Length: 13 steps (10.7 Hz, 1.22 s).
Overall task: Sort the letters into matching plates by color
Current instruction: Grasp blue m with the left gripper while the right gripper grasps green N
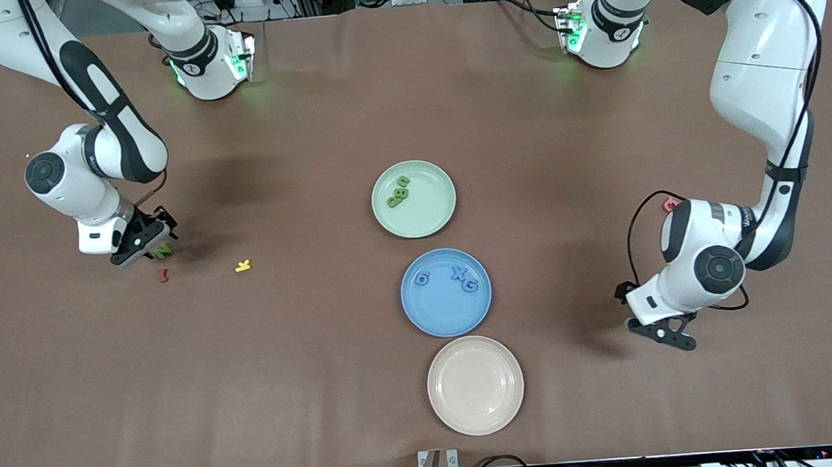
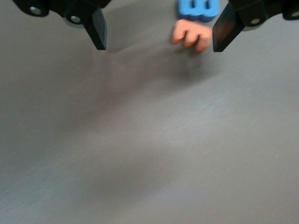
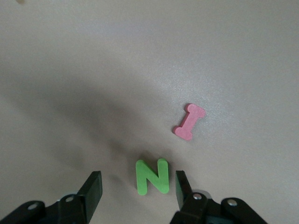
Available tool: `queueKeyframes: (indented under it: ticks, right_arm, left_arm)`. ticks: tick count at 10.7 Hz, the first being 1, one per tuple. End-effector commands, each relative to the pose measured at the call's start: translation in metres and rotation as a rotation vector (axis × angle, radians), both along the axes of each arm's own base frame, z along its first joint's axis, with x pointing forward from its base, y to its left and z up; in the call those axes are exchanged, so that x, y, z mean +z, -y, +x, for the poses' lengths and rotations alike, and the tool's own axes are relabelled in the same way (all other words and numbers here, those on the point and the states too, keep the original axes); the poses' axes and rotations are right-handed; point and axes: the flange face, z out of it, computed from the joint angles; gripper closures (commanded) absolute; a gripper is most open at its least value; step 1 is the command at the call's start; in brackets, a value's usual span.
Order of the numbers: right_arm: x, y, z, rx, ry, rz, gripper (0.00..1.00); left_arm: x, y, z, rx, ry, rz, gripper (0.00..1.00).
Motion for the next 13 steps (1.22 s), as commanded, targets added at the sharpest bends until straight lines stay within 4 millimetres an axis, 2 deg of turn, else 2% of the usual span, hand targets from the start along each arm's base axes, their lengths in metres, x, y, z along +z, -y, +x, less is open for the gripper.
queueKeyframes:
  ticks: [1,2,5,7,9,11,13]
  right_arm:
    - [-0.008,0.008,0.008,-0.02,0.011,-0.004,0.32]
    - [-0.01,0.01,0.008,-0.023,0.01,-0.009,0.33]
    - [-0.015,0.012,0.01,-0.025,0.026,-0.018,0.42]
    - [-0.017,0.013,0.01,-0.025,0.023,-0.021,0.53]
    - [-0.018,0.013,0.009,-0.025,0.024,-0.021,0.7]
    - [-0.017,0.01,0.011,-0.018,0.027,-0.022,1.0]
    - [-0.004,0.01,0.013,-0.022,0.039,-0.018,1.0]
  left_arm:
    - [-0.003,-0.036,0.0,0.002,-0.025,-0.009,0.0]
    - [-0.004,-0.037,-0.002,0.003,-0.038,-0.005,0.0]
    - [-0.014,-0.042,-0.011,0.023,-0.069,-0.018,0.0]
    - [-0.016,-0.043,-0.012,0.032,-0.076,-0.028,0.0]
    - [-0.016,-0.046,-0.012,0.035,-0.078,-0.028,0.0]
    - [-0.017,-0.048,-0.014,0.031,-0.083,-0.028,0.0]
    - [-0.017,-0.05,-0.014,0.031,-0.082,-0.027,0.0]
